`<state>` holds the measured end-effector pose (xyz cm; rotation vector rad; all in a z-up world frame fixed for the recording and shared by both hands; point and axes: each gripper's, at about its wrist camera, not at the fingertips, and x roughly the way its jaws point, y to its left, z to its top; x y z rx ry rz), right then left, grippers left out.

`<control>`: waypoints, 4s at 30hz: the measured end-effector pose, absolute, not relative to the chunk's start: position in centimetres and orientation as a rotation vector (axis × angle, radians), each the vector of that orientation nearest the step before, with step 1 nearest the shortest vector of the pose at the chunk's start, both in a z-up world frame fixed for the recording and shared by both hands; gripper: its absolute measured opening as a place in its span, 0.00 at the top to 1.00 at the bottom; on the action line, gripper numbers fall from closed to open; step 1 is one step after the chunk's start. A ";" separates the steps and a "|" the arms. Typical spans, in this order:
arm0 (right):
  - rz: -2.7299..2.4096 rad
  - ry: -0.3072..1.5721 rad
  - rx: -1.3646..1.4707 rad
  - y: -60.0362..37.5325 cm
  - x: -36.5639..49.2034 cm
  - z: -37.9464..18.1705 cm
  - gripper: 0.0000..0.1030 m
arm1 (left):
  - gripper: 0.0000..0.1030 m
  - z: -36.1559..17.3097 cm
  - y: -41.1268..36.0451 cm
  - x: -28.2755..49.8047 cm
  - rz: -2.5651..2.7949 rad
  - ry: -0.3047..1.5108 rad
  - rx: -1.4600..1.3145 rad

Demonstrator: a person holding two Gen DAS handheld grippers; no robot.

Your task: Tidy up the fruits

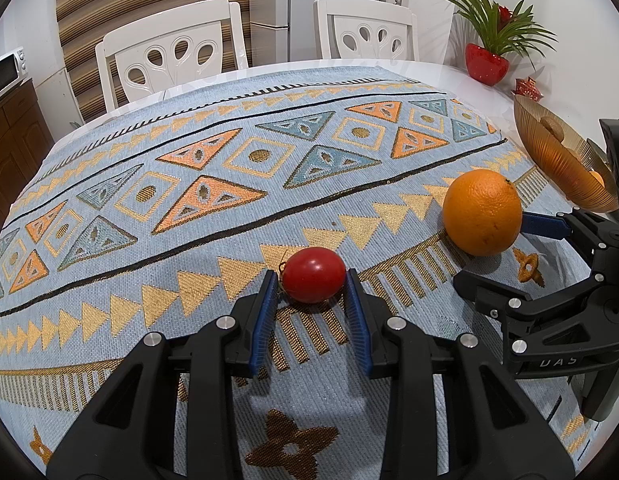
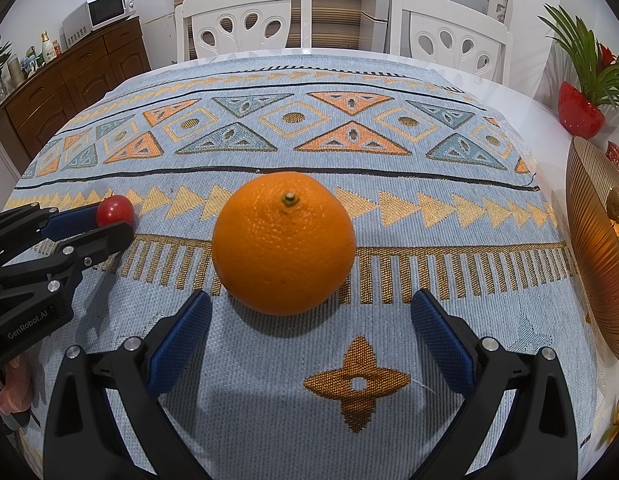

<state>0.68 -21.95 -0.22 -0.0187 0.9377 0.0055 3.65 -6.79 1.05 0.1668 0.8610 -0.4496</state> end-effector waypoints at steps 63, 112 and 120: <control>0.006 0.937 -0.018 -22.0 0.6 -0.2 0.05 | 0.66 1.0 -6.9 3.6 -0.449 0.861 0.168; 0.086 0.986 0.024 -22.6 0.6 0.6 0.05 | 0.66 0.9 -6.3 4.1 -0.446 0.865 0.163; 0.098 0.901 0.052 -21.9 1.2 1.8 0.25 | 0.68 1.0 -6.1 4.1 -0.448 0.862 0.153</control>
